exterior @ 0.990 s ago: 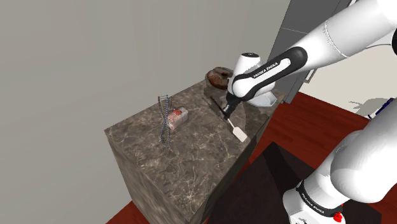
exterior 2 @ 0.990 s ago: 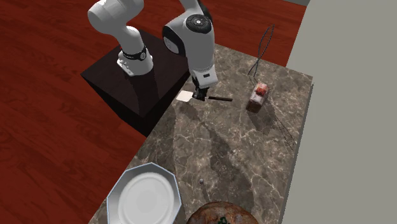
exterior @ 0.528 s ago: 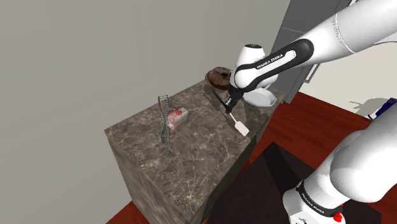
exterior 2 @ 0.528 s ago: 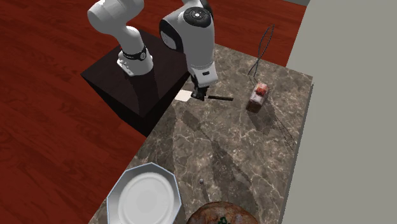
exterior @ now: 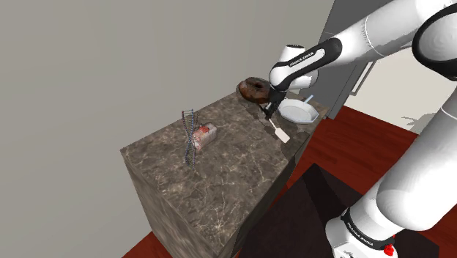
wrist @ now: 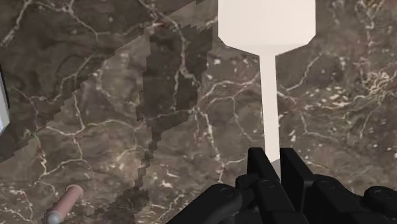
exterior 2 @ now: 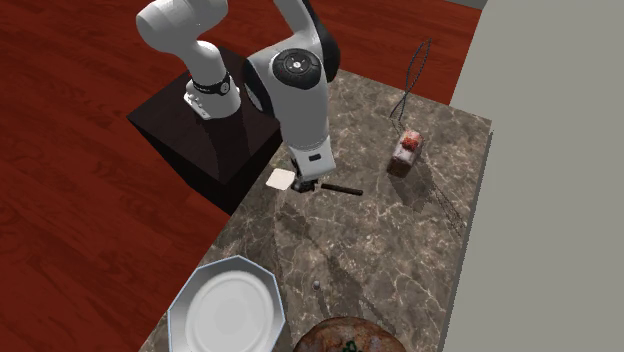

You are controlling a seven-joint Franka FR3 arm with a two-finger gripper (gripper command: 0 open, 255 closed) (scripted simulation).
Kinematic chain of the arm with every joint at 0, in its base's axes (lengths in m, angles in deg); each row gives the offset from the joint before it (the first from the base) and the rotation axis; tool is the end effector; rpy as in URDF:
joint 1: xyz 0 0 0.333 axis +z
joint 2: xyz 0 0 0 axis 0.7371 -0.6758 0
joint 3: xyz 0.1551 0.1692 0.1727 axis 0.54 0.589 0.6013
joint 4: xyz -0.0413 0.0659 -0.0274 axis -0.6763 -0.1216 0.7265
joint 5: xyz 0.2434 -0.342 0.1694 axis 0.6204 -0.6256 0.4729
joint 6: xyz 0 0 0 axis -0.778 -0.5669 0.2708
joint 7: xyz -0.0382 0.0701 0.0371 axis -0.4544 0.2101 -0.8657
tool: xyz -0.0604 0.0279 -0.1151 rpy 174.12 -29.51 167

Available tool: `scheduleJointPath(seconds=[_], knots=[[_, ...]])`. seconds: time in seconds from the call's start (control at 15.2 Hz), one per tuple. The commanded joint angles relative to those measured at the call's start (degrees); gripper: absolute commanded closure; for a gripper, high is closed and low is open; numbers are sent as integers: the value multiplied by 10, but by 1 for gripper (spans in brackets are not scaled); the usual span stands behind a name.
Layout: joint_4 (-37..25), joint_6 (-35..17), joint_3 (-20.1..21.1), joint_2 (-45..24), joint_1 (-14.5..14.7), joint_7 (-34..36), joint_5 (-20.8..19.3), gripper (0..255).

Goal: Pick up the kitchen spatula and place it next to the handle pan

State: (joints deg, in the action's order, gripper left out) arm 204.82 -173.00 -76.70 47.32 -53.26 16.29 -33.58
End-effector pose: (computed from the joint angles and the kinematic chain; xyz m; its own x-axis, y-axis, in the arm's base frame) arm 0.5537 -0.1699 0.2273 0.9908 0.1177 0.0665 0.1180 -0.9930 -0.0009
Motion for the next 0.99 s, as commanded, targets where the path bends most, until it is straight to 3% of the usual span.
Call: scheduleJointPath(seconds=[0.0, 0.53, 0.92], knots=[[-37, 11, -10, -28, -16, -33, 11, 255], [-201, 68, -25, -143, -77, -124, 51, 255], [-190, 31, -20, -170, -81, -133, 62, 255]])
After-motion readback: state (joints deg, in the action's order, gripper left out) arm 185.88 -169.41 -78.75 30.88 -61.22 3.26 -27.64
